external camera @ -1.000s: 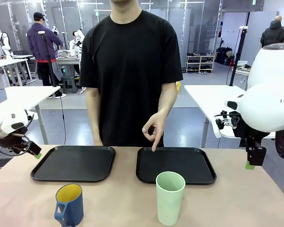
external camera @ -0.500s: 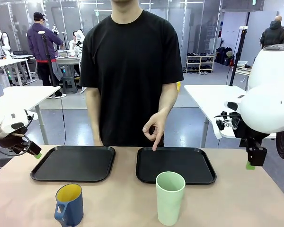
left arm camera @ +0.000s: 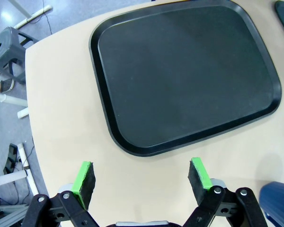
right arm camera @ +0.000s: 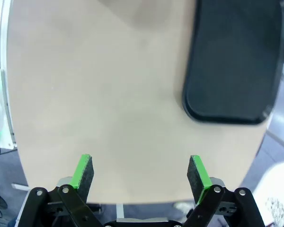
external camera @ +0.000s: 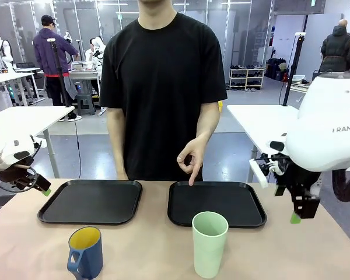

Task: Sort and store the cups by type.
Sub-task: Pick up the Reusable plastic cup.

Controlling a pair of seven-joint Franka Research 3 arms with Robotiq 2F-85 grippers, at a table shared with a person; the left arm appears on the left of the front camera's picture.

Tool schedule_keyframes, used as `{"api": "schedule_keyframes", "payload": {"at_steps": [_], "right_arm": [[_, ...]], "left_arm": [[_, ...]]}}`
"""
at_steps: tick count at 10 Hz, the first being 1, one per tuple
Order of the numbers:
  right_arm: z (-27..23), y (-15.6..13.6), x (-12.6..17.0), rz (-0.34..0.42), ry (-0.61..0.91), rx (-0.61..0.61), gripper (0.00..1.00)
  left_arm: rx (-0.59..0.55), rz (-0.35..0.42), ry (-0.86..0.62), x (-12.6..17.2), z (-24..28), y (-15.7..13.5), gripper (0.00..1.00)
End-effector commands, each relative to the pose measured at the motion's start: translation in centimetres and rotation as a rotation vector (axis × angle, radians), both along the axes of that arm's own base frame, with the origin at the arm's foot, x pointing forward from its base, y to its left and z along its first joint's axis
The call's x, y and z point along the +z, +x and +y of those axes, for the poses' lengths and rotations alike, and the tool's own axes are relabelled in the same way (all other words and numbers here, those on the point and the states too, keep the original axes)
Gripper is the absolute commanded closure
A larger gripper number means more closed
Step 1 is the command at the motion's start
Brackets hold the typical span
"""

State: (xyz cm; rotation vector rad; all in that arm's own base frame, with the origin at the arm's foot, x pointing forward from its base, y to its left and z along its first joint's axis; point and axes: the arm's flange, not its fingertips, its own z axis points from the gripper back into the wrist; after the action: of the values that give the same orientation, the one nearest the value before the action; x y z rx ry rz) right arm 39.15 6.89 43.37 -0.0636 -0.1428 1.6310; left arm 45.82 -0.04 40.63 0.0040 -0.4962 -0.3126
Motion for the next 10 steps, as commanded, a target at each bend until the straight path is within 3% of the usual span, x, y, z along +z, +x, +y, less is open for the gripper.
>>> {"api": "schedule_keyframes", "payload": {"at_steps": [1,6,7,10], "right_arm": [[-0.1,0.9,-2.7,0.029,0.101,0.050,0.00],[0.7,0.9,-7.5,0.007,0.397,0.138,0.00],[0.2,0.9,-8.2,0.026,0.517,0.222,0.00],[-1.8,1.6,-10.7,0.090,0.713,0.291,0.00]], "left_arm": [[-0.004,-0.006,0.000,0.2,0.2,-0.1,0.00],[-0.004,-0.006,0.000,0.2,0.2,-0.1,0.00],[-0.004,-0.006,0.000,0.2,0.2,-0.1,0.00],[-0.004,-0.006,0.000,0.2,0.2,-0.1,0.00]]}}
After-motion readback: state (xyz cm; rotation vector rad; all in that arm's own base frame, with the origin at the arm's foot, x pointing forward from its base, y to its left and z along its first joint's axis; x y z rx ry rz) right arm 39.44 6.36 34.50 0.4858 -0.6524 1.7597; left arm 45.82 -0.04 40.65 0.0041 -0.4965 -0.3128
